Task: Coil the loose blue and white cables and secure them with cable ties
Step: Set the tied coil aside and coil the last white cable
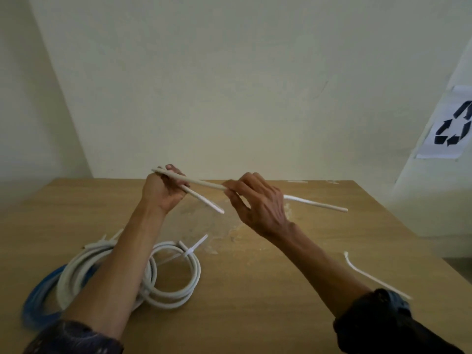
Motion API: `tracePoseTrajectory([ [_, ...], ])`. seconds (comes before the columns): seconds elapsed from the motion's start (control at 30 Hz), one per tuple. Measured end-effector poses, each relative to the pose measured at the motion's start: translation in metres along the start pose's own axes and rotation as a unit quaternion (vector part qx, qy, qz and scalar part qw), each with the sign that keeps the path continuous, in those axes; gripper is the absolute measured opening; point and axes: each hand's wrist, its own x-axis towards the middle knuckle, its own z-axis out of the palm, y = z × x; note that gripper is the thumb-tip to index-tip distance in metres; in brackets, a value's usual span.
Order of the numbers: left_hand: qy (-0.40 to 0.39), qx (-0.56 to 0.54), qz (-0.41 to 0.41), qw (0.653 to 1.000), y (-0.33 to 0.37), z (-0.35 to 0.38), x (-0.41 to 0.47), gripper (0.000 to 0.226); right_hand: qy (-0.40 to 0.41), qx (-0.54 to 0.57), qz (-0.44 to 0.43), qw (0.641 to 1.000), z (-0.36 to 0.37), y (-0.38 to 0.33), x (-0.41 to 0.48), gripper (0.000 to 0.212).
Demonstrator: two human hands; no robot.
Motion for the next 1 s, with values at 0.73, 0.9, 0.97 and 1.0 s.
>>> tracePoseTrajectory([
  [0.73,0.034,0.018,0.068,0.997,-0.037,-0.023,-0.009,0.04,-0.259,0.028,0.144,0.955,0.054,0.035,-0.066,0.034],
  [0.9,0.053,0.032,0.074,0.995,-0.07,-0.024,-0.024,0.045,-0.222,0.115,0.151,0.956,0.065,-0.014,-0.043,0.034],
  [0.97,0.045,0.022,0.063,0.997,-0.067,-0.031,-0.023,0.046,-0.201,0.103,0.126,0.966,0.071,-0.015,-0.047,0.033],
  [1.0,0.038,0.013,0.056,0.998,-0.063,-0.036,-0.022,0.047,-0.19,0.085,0.105,0.972,0.071,-0.013,-0.053,0.033],
])
